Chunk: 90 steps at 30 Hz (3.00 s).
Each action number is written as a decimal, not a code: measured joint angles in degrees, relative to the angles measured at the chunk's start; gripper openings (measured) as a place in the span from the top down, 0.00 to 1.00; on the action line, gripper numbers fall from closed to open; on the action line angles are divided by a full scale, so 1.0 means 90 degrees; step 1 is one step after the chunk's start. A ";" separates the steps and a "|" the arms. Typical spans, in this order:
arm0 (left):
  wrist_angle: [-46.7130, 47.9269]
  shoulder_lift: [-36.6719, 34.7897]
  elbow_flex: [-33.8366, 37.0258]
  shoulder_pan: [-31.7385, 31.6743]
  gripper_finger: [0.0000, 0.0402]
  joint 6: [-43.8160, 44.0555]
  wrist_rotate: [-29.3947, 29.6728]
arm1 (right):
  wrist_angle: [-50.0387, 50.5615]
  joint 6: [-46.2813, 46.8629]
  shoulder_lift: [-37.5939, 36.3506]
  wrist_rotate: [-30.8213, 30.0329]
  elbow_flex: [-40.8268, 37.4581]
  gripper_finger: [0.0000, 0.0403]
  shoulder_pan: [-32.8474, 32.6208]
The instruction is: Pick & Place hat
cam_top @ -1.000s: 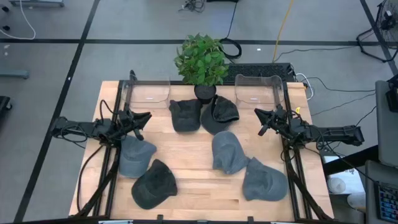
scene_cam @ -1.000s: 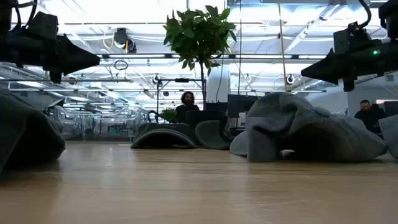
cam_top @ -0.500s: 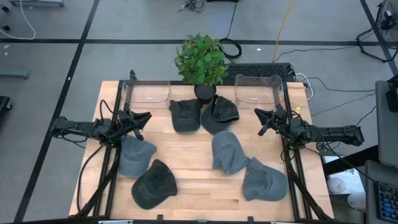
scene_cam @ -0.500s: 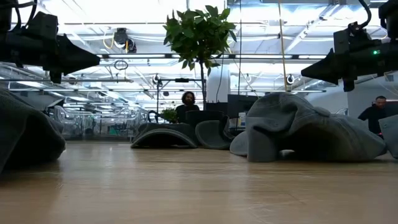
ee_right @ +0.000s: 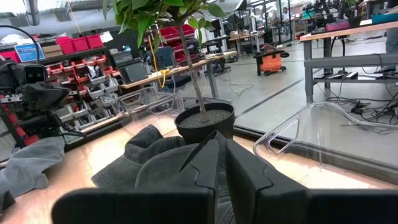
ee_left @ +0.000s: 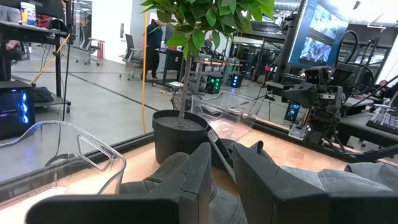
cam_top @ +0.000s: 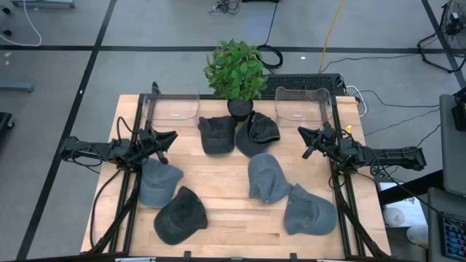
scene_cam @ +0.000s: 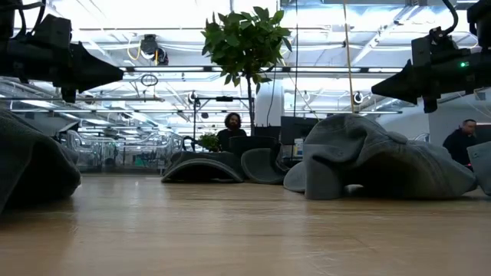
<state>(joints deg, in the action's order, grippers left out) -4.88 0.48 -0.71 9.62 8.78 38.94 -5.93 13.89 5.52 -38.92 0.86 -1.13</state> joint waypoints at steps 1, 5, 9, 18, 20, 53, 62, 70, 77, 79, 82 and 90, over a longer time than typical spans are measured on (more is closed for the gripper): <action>0.0001 -0.0001 0.0000 -0.0001 0.82 0.0000 0.0000 | 0.0002 0.0000 0.0000 0.0000 0.0000 0.96 0.0000; 0.0002 -0.0001 0.0000 -0.0001 0.82 0.0000 0.0000 | 0.0002 -0.0001 0.0000 0.0000 -0.0002 0.96 0.0000; 0.0000 0.0000 0.0000 -0.0002 0.82 0.0000 0.0000 | 0.0000 0.0000 0.0000 0.0000 -0.0001 0.96 0.0002; 0.0001 0.0001 0.0000 -0.0001 0.82 0.0000 0.0000 | 0.0000 -0.0002 0.0001 0.0000 0.0000 0.96 0.0000; 0.0001 0.0001 0.0000 0.0000 0.82 0.0000 0.0000 | 0.0002 -0.0002 0.0000 0.0000 0.0000 0.96 0.0000; -0.0432 -0.0001 0.0000 -0.0002 0.82 -0.0394 -0.0153 | 0.0000 -0.0002 0.0002 0.0000 -0.0002 0.96 0.0000; -0.0526 -0.0001 0.0000 -0.0002 0.75 -0.0730 -0.0461 | 0.0002 0.0000 0.0001 0.0000 -0.0001 0.96 0.0002; 0.0459 0.0002 -0.0584 -0.0002 0.43 -0.0473 -0.0595 | 0.0000 -0.0002 0.0001 0.0000 -0.0001 0.96 0.0001; 0.1288 0.0393 -0.1546 -0.0002 0.29 -0.0629 -0.0544 | 0.0002 -0.0002 0.0002 0.0000 -0.0002 0.96 0.0002; 0.1448 0.0576 -0.1793 0.0000 0.27 -0.0624 -0.0573 | 0.0001 0.0000 0.0001 0.0000 -0.0001 0.96 0.0000; 0.1615 0.0876 -0.2180 0.0000 0.27 -0.0619 -0.0693 | 0.0002 0.0000 0.0001 0.0000 -0.0002 0.96 0.0000; 0.1899 0.1480 -0.3154 0.0000 0.30 -0.0635 -0.0828 | 0.0001 -0.0001 0.0002 0.0000 -0.0001 0.96 0.0000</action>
<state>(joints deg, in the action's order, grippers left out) 12.21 13.80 -29.10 9.63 3.06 31.48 -5.92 13.88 5.54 -38.92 0.85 -1.13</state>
